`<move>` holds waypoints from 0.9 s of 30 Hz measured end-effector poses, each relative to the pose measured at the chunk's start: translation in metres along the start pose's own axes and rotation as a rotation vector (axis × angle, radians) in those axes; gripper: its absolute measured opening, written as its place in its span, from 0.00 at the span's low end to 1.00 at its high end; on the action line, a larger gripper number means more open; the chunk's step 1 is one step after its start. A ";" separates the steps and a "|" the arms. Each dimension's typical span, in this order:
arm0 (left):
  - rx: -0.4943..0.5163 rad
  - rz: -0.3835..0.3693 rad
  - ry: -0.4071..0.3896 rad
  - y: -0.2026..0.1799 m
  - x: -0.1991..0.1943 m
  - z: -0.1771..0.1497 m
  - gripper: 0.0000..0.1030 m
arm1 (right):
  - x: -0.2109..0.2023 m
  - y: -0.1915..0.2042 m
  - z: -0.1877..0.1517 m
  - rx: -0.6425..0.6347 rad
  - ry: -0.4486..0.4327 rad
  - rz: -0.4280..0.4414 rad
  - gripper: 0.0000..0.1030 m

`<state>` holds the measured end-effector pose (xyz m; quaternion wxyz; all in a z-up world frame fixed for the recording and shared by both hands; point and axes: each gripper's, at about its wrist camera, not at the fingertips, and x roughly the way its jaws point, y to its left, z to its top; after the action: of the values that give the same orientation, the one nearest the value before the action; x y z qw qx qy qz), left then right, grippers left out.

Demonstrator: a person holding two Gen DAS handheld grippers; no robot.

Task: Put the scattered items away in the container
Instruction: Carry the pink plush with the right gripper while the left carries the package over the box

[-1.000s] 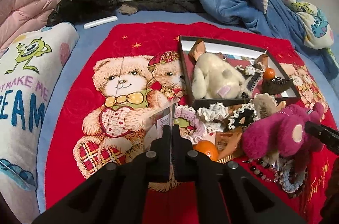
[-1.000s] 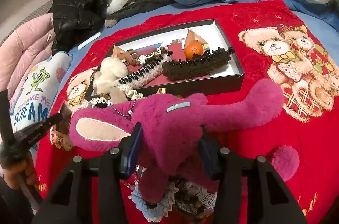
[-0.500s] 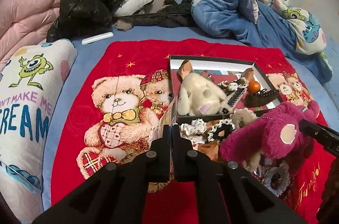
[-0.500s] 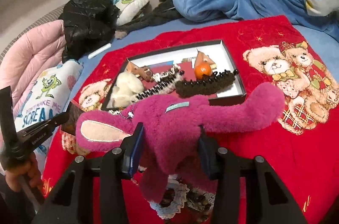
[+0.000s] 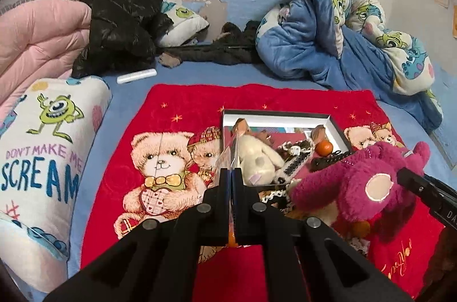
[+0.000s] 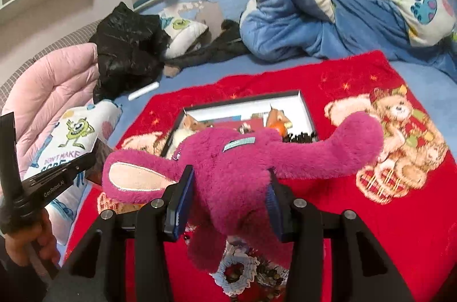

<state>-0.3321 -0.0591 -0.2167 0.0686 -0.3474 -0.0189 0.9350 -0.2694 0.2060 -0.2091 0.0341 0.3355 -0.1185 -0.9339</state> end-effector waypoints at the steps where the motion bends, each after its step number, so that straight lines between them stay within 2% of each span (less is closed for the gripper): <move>1: 0.004 -0.001 -0.003 -0.002 -0.004 0.002 0.01 | -0.004 0.002 0.002 -0.002 -0.009 0.000 0.43; 8: 0.015 -0.030 -0.006 -0.017 -0.018 0.012 0.01 | -0.023 0.015 0.016 -0.033 -0.044 -0.004 0.43; 16: 0.024 -0.034 0.007 -0.023 -0.012 0.027 0.01 | -0.027 0.016 0.030 -0.027 -0.053 0.000 0.43; 22: 0.010 -0.048 0.009 -0.023 0.012 0.045 0.01 | -0.008 0.010 0.046 -0.018 -0.055 0.001 0.43; 27: 0.029 -0.072 0.014 -0.038 0.052 0.068 0.01 | 0.020 0.002 0.066 -0.017 -0.050 0.002 0.43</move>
<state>-0.4110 -0.0128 -0.1959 0.1071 -0.3518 -0.0173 0.9298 -0.3269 0.2138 -0.1721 0.0349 0.3114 -0.1116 -0.9431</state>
